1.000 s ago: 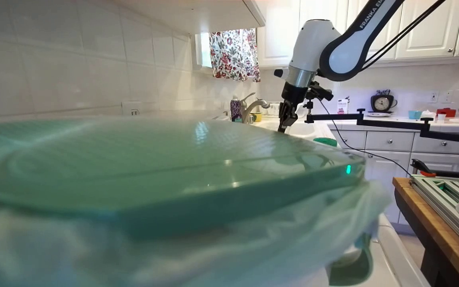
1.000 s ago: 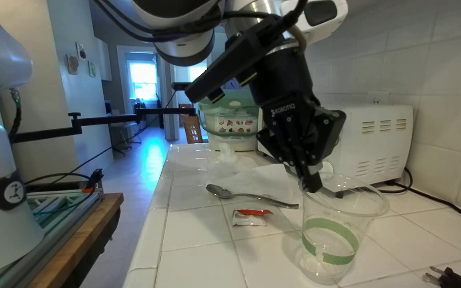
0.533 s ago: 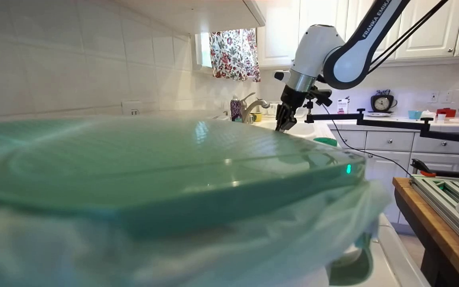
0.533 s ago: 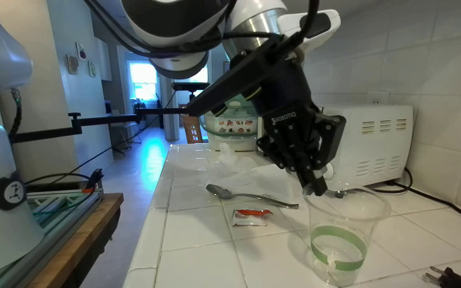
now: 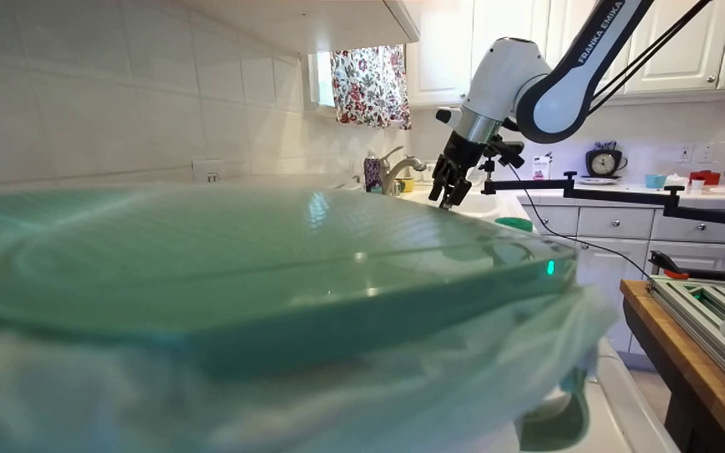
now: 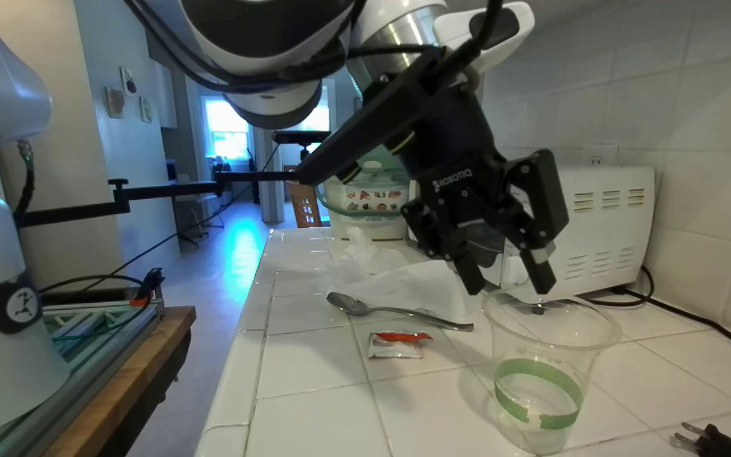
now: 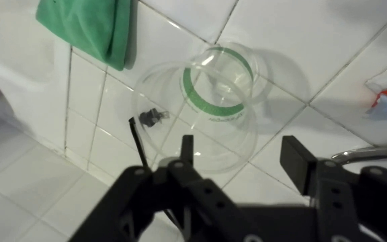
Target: Pour out the objects from the cup
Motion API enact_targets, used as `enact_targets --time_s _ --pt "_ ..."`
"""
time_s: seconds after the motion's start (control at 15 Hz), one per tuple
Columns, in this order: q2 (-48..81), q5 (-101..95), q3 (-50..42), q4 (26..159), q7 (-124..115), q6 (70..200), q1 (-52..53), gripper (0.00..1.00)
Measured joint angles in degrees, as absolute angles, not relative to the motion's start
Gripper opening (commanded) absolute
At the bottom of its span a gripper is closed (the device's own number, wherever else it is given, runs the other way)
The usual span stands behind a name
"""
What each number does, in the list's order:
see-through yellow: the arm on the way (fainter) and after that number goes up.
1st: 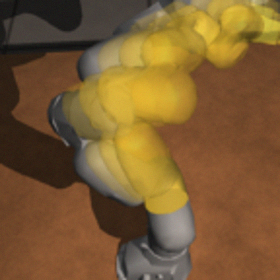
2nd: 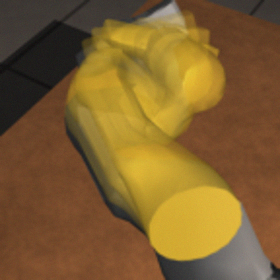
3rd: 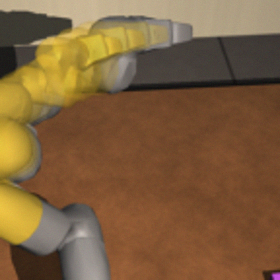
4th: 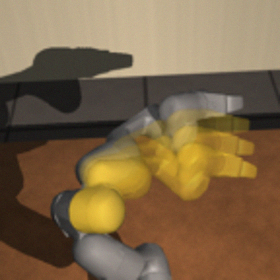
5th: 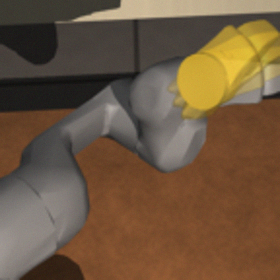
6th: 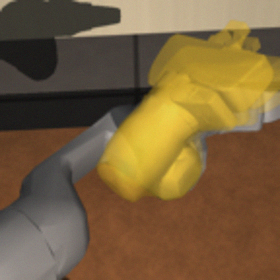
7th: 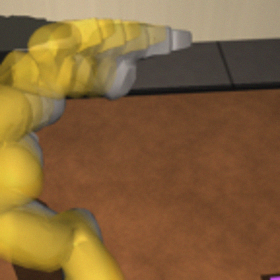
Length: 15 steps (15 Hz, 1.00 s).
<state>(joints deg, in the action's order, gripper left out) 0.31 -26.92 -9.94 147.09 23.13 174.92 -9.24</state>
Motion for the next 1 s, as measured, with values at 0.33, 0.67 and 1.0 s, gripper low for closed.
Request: enact_targets --time_s 0.33,0.67,1.0 --pt "-8.6 -33.5 -9.4 147.5 12.4 168.0 -9.7 1.0" --pt "-19.7 -15.5 -5.3 149.9 11.3 146.5 -3.6 1.0" --pt "-26.2 -2.5 -5.6 145.8 11.3 126.1 -1.5 1.0"
